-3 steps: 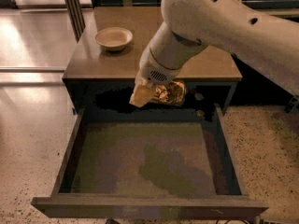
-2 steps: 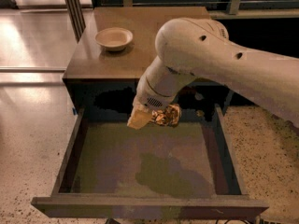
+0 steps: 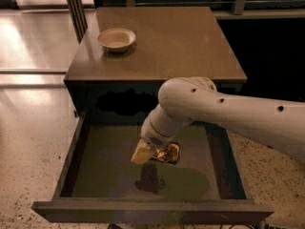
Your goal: Place orange can into top drawer
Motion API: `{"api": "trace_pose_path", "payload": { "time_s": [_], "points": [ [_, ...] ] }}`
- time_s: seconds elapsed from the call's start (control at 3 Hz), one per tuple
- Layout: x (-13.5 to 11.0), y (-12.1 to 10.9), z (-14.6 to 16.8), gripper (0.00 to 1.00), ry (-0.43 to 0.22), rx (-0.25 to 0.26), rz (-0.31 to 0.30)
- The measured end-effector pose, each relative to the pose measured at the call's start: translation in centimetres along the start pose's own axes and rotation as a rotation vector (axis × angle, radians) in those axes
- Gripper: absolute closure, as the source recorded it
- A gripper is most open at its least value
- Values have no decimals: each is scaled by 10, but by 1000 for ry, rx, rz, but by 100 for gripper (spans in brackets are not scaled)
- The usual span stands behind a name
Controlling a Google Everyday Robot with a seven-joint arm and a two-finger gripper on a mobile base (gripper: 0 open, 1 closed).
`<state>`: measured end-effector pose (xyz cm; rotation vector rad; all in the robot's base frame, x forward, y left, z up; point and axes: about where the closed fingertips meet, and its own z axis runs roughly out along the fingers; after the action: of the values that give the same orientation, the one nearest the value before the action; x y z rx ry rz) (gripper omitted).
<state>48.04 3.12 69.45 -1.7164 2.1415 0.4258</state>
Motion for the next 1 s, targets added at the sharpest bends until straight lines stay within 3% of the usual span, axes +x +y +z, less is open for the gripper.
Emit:
{"api": "trace_pose_path", "payload": {
  "time_s": [0.33, 0.67, 1.0],
  "points": [
    [0, 0, 0, 100, 0, 0, 0],
    [10, -4, 22, 100, 0, 3, 39],
    [18, -26, 55, 100, -16, 61, 70]
  ]
}}
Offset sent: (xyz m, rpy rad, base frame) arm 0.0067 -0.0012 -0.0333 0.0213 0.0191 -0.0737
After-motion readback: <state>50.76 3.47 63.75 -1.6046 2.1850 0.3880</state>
